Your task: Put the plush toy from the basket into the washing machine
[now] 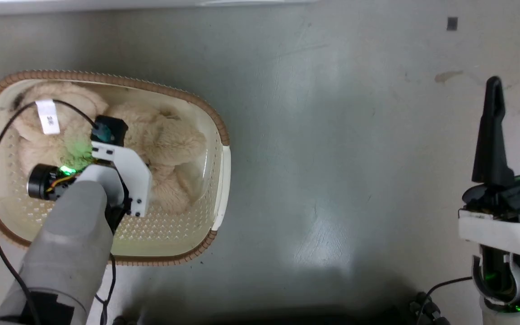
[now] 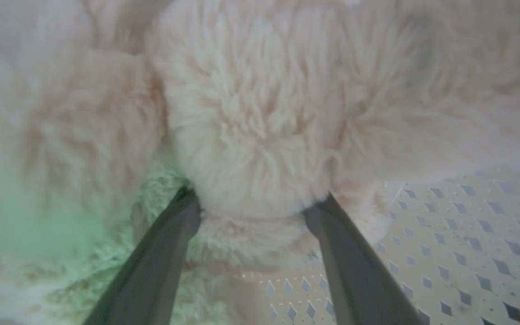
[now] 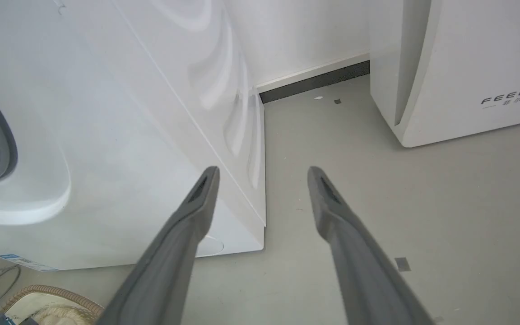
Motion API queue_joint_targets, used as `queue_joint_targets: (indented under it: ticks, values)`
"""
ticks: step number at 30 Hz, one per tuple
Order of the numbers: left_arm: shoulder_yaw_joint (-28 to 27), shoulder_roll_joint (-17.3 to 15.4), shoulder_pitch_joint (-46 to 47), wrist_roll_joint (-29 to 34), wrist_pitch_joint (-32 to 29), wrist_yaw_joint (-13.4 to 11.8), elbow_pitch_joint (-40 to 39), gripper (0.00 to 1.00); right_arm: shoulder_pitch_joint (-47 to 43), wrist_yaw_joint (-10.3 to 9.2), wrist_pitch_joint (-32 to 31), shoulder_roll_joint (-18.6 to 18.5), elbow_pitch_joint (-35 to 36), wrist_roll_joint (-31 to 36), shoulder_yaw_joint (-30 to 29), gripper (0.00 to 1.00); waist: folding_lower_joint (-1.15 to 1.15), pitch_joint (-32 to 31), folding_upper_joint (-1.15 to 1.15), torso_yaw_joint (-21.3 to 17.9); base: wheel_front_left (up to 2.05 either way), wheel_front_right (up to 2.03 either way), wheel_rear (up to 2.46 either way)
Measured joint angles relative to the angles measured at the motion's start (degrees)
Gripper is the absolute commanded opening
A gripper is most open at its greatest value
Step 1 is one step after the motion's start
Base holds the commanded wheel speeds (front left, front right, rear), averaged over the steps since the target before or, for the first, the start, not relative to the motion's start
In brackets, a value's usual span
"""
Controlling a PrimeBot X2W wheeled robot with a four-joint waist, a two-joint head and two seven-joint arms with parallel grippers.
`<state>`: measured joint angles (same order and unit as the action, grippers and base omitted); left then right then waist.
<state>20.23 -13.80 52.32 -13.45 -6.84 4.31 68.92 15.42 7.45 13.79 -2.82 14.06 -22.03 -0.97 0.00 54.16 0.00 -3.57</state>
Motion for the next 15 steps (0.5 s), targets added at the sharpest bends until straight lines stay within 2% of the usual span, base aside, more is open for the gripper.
queue_joint_targets:
  ticks: [11, 13, 15]
  values:
    - [2.53, -0.82, 3.5, -0.87, -0.21, 0.82, 4.13, 1.0, 1.11, -0.01, 0.94, 0.0, 0.88, -1.51, -0.11, 1.0, 0.0, 2.49, 0.0, -0.57, 0.0, 0.0, 0.0]
    - [3.01, -1.05, 3.5, -0.86, -0.07, 1.07, 4.27, 0.0, 1.12, 0.0, 0.94, 0.0, 0.89, -1.52, -0.11, 1.0, 0.0, 2.31, 0.0, -0.69, 0.0, 0.0, 0.0]
    - [3.31, -1.18, 3.48, -0.98, -0.68, 1.66, 4.35, 0.0, 1.16, 0.0, 0.94, 0.0, 0.8, -1.67, -0.1, 1.0, 0.0, 1.99, 0.0, -0.75, 0.0, 0.0, 0.0]
